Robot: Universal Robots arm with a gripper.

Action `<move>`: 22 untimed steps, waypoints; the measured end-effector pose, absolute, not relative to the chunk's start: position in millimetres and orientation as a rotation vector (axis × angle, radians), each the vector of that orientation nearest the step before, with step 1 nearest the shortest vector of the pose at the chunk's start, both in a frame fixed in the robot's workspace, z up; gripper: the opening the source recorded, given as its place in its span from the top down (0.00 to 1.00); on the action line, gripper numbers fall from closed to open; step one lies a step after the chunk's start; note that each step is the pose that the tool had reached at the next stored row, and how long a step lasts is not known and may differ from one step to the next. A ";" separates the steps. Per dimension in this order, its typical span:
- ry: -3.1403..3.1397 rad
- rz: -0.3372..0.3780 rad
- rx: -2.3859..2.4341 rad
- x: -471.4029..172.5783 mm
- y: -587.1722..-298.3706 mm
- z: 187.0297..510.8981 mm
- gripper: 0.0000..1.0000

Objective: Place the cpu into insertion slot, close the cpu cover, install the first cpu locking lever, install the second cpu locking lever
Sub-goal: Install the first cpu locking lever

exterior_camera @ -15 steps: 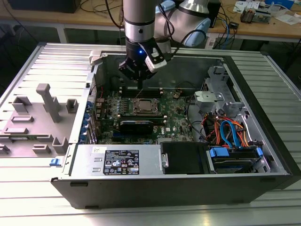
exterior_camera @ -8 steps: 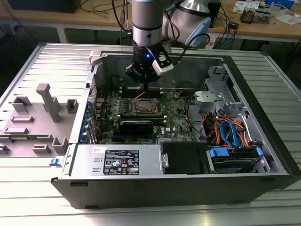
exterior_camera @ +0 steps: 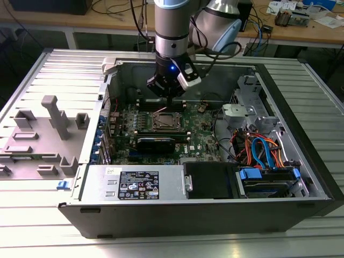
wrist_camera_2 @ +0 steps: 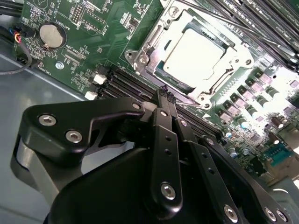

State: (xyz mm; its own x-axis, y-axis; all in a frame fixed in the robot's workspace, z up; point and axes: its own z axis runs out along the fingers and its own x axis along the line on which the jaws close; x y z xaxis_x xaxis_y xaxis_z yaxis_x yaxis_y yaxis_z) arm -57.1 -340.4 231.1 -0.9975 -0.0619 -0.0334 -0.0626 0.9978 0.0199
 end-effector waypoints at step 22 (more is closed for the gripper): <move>3.106 0.055 -0.099 -62.4 -336.7 223.1 0.89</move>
State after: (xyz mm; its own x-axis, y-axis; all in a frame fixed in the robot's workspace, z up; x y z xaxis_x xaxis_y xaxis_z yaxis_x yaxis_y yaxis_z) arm -62.4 -336.7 223.1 -0.9974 -0.0633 -0.0341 -0.0644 0.9973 0.0343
